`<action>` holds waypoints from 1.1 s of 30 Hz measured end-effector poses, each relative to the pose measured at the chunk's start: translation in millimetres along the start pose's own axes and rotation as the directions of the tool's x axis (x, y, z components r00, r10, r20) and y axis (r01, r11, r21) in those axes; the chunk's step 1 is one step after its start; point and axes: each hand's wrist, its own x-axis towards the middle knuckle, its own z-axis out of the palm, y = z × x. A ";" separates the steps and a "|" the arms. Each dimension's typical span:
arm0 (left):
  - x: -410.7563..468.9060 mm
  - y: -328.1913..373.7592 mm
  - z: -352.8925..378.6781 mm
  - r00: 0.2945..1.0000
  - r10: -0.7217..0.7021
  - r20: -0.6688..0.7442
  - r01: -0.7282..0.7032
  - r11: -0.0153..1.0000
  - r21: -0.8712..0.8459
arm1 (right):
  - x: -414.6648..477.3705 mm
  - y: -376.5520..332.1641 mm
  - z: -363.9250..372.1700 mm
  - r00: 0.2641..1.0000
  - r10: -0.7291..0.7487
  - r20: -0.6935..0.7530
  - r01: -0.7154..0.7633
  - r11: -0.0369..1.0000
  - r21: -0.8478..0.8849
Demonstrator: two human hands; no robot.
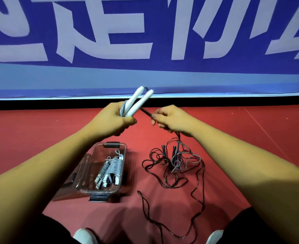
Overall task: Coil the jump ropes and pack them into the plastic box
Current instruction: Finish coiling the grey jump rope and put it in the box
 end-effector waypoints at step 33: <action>-4.1 -80.2 20.8 0.913 -0.331 0.238 -0.103 0.378 0.920 | 2.3 -34.4 6.7 0.988 -0.114 -0.101 0.069 0.925 -0.373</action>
